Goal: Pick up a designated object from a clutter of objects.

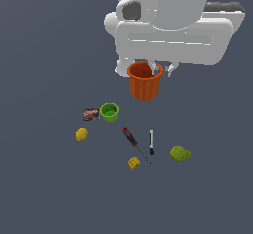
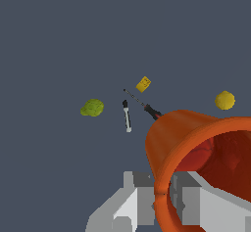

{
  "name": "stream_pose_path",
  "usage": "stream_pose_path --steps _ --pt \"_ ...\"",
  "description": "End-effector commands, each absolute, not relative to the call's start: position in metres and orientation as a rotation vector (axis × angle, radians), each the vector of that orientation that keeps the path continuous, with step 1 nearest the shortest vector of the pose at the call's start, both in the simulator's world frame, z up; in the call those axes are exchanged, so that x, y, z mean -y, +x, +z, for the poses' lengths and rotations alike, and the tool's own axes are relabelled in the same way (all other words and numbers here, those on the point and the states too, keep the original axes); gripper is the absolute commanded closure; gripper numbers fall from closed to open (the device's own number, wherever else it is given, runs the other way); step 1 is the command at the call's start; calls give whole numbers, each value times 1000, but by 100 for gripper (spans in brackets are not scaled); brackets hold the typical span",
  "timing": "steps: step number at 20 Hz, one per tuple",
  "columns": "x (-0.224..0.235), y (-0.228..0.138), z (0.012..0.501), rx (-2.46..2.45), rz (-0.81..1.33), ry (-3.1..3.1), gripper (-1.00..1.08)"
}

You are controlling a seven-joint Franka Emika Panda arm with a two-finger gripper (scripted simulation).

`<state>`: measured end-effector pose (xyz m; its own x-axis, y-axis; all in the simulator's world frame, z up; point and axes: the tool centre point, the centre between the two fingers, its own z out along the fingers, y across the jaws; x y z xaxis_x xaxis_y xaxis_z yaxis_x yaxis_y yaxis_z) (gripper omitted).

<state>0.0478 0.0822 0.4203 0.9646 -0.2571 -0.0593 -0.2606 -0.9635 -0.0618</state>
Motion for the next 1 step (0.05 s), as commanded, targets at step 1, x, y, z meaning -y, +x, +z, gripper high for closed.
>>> stream_pose_path --steps 1 --pt "-84 47 424 -403 77 -3045 108"
